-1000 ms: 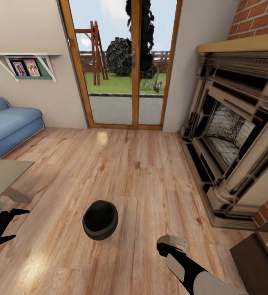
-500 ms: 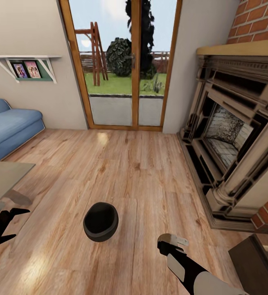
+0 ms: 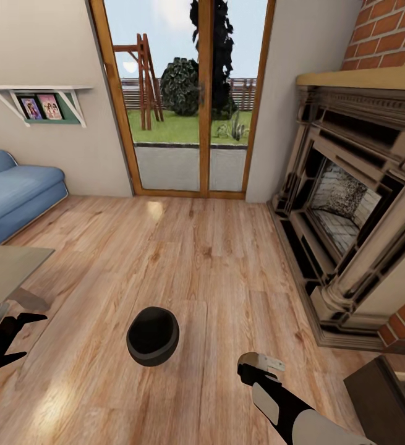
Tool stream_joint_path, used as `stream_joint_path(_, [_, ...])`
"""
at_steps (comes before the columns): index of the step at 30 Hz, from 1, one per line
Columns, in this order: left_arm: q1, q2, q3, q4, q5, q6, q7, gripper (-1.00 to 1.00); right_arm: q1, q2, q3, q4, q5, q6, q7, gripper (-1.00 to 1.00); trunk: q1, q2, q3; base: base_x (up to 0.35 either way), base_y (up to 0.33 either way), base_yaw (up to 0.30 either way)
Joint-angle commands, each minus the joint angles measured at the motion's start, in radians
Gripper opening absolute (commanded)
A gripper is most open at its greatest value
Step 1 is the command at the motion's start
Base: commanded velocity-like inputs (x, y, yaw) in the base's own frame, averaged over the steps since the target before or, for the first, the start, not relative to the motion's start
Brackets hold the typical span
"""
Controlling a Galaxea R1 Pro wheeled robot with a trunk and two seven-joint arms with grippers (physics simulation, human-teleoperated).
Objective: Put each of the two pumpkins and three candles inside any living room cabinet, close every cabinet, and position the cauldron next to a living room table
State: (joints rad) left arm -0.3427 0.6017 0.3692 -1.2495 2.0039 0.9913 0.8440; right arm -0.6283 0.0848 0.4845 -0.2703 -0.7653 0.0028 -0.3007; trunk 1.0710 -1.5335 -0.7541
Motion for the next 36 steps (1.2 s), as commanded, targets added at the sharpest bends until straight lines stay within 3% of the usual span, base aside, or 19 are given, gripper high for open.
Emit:
stream_joint_path(1, [-0.001, 0.0, 0.001, 0.0, 0.009, 0.002, 0.01, 1.0, -0.001, 0.0, 0.009, -0.001, -0.008, 0.0, -0.006, -1.0, 0.0, 0.0, -0.001, 0.0, 0.0, 0.0])
stream_joint_path(8, [-0.001, 0.0, 0.001, 0.001, 0.009, 0.003, 0.01, 1.0, -0.001, 0.001, 0.009, 0.0, -0.008, 0.0, -0.006, -1.0, 0.0, 0.0, -0.001, 0.0, 0.0, 0.0])
stream_joint_path(30, [-0.001, 0.0, 0.005, 0.01, 0.01, 0.003, 0.01, 1.0, -0.001, 0.001, 0.009, 0.01, -0.008, -0.004, -0.007, -1.0, -0.084, 0.154, 0.068, -0.031, 0.02, 0.0])
stream_joint_path(36, [-0.001, 0.0, 0.005, 0.006, 0.01, 0.003, 0.01, 1.0, -0.001, 0.001, 0.009, 0.01, -0.008, -0.004, -0.006, -1.0, -0.084, 0.154, 0.068, -0.097, 0.069, 0.0])
